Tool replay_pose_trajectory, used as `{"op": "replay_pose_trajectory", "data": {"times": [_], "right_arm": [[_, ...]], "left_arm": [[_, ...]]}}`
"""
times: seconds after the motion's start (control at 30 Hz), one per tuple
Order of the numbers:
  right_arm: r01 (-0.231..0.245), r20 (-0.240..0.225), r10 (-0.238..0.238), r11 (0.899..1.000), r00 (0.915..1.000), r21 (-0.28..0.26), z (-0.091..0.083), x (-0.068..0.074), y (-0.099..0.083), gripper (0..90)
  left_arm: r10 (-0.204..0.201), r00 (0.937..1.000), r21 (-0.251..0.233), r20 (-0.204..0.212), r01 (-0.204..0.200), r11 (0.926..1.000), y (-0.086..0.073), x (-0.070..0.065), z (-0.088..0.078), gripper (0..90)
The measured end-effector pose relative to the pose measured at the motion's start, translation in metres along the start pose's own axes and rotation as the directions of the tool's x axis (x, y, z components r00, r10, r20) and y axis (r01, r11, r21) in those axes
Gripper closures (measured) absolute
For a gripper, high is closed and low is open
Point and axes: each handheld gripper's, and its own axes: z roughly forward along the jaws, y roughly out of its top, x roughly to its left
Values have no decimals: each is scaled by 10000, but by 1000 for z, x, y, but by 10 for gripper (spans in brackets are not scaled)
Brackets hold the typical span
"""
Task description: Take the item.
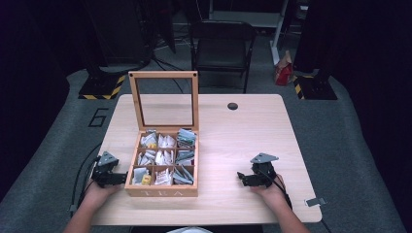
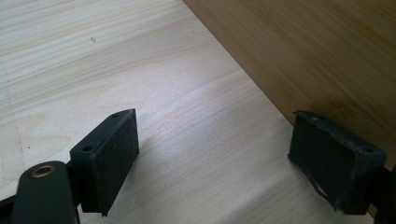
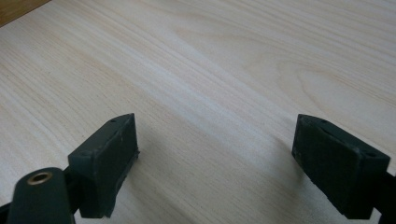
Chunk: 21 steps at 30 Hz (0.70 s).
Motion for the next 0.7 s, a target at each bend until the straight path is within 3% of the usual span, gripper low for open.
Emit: {"op": "replay_pose_trajectory", "data": {"times": [0.7], "right_arm": [[-206,135,209,9996,9997,-211,-2,2,-1,236]], "left_arm": [[-5,10000,-2,-8,5,10000,0,0,0,154]]}}
